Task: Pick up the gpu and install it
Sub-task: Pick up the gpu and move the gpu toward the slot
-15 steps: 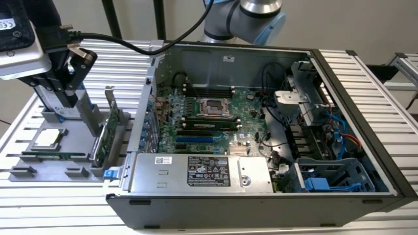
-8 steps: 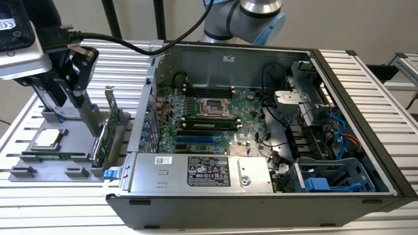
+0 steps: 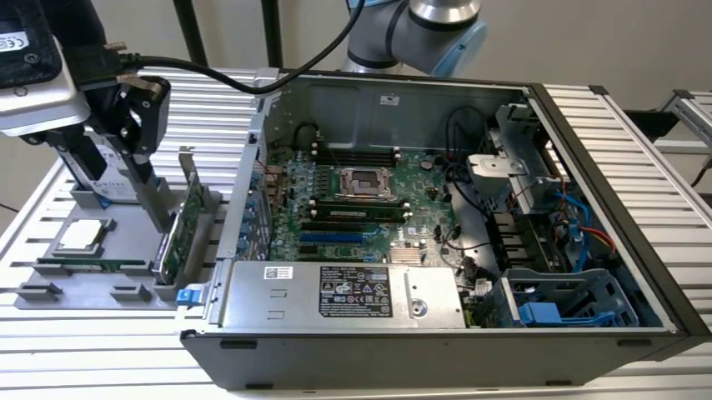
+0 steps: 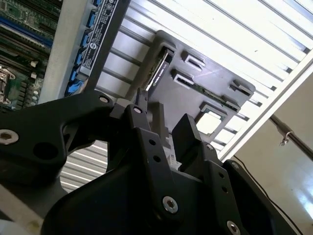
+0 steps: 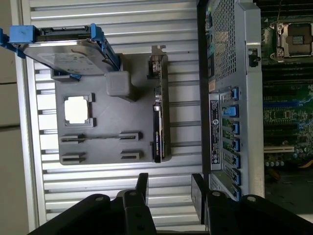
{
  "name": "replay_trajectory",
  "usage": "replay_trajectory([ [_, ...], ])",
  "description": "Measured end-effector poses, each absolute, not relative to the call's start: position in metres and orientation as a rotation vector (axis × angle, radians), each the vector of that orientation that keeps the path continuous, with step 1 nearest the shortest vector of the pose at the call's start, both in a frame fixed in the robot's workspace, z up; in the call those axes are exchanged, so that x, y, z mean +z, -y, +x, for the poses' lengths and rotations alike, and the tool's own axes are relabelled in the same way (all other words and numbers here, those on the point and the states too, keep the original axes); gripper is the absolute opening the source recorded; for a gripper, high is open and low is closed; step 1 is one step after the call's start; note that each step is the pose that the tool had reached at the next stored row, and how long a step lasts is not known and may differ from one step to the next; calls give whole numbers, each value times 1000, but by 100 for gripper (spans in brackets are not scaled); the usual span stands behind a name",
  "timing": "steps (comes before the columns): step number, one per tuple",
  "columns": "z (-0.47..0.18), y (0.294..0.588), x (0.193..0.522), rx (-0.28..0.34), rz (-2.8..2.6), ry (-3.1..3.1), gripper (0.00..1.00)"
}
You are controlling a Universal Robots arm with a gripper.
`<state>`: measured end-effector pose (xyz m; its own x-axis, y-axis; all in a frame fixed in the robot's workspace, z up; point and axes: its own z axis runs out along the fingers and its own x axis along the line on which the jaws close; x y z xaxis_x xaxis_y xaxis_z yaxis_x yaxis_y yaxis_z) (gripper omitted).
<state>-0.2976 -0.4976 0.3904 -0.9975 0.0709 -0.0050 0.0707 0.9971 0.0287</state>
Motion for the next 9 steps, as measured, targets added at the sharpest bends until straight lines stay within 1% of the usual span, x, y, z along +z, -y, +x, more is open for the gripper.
replay_trajectory([
  [9, -298, 496, 385, 45, 111, -3133, 100],
])
